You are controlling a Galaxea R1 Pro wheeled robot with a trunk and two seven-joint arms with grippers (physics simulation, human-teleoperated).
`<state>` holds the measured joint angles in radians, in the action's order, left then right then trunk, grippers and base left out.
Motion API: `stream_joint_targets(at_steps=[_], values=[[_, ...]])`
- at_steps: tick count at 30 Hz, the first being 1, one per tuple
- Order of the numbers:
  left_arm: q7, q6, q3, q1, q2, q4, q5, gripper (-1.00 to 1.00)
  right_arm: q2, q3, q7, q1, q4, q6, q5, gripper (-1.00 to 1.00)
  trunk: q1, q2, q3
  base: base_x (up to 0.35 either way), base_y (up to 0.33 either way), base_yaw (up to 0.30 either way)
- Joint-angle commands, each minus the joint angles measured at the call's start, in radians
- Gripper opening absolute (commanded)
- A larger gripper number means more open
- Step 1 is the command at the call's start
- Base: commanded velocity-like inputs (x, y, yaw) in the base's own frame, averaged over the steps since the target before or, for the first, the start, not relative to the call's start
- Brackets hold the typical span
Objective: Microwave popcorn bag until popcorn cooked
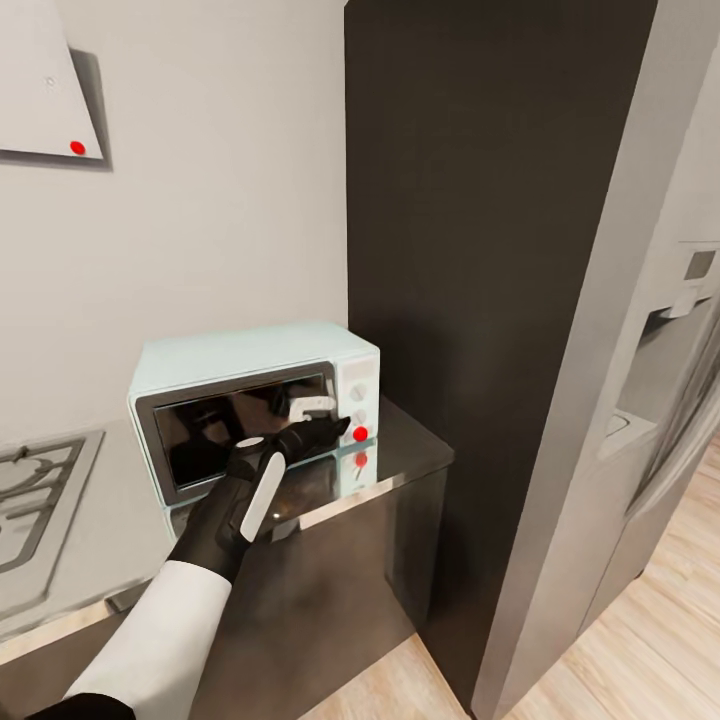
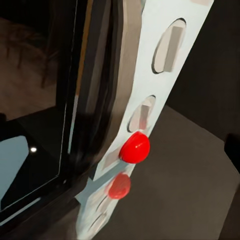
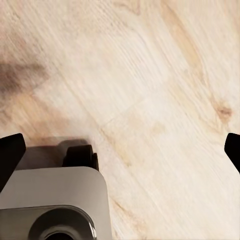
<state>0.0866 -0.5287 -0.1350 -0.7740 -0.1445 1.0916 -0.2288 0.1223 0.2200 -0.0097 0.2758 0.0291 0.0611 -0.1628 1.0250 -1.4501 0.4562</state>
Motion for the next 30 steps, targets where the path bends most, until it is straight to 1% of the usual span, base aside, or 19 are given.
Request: stream_joint_targets(at_steps=[1, 4, 6, 30], values=[[-0.005, -0.004, 0.056, -0.001, 0.000, 0.002, 0.017, 1.00, 0.000, 0.009, -0.001, 0.002, 0.003, 0.006, -0.010, 1.00, 0.000, 0.000, 0.001, 0.012, 0.000, 0.000], [-0.007, -0.004, 0.055, -0.001, 0.000, 0.002, 0.017, 1.00, 0.000, 0.009, -0.001, 0.002, 0.003, 0.006, -0.010, 1.00, 0.000, 0.000, 0.001, -0.006, 0.000, 0.000], [-0.006, -0.004, 0.055, -0.001, 0.000, 0.006, 0.017, 1.00, 0.000, 0.009, -0.001, 0.002, 0.003, 0.005, -0.010, 1.00, 0.000, 0.000, 0.001, -0.205, 0.000, 0.000], [-0.008, -0.005, 0.055, -0.001, -0.004, 0.001, 0.016, 1.00, 0.000, 0.009, -0.001, 0.001, 0.003, 0.004, -0.011, 1.00, 0.000, 0.000, 0.001, -0.326, 0.000, 0.000]])
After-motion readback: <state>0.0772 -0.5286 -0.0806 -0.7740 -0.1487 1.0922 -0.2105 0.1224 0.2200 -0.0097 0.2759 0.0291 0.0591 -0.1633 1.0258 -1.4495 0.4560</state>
